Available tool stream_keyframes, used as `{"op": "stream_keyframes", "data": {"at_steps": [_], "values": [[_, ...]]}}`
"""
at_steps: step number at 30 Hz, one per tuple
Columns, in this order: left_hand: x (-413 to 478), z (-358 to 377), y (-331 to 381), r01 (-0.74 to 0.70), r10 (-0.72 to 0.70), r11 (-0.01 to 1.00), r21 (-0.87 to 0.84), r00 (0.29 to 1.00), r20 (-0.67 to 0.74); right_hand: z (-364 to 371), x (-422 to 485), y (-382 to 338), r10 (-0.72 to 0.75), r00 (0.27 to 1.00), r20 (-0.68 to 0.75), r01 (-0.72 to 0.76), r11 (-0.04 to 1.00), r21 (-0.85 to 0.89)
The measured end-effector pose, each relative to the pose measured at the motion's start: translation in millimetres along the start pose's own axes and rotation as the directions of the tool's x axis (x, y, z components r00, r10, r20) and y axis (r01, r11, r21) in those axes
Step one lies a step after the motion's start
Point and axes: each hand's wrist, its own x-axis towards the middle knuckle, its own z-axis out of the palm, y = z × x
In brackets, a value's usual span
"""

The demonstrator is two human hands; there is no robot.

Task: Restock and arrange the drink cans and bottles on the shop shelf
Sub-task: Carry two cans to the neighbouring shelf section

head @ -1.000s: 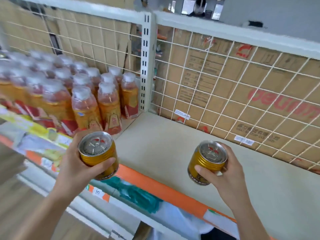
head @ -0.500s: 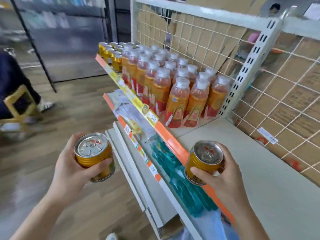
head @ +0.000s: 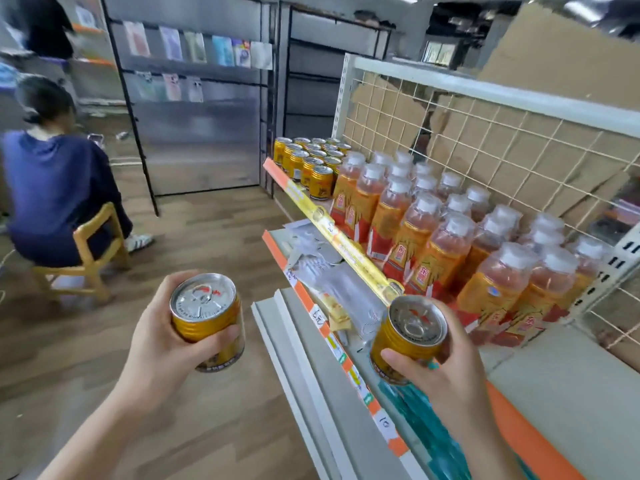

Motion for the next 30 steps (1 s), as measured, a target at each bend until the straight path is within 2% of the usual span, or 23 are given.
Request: {"op": "stream_keyframes", "data": {"at_steps": [6, 12, 21, 30], "values": [[72.6, -50.8, -42.5, -0.003, 0.004, 1.000, -0.014, 0.999, 0.043, 82.5, 47.0, -17.6, -0.010, 0.999, -0.033, 0.010, 1.000, 0.028], [130.1, -63.7, -73.4, 0.015, -0.010, 0.999, -0.051, 0.996, 0.087, 123.9, 90.2, -24.9, 0.012, 0.999, -0.036, -0.012, 1.000, 0.011], [223.9, -43.9, -119.3, 0.001, 0.002, 1.000, -0.030, 0.994, 0.106, 159.1, 195.4, 2.7, 0.005, 0.998, -0.068, -0.006, 1.000, -0.013], [370.9, -1.9, -152.9, -0.052, 0.055, 0.998, -0.032, 0.994, 0.098, 191.8, 341.0, 30.2, -0.042, 0.997, -0.068, 0.046, 0.998, 0.050]]}}
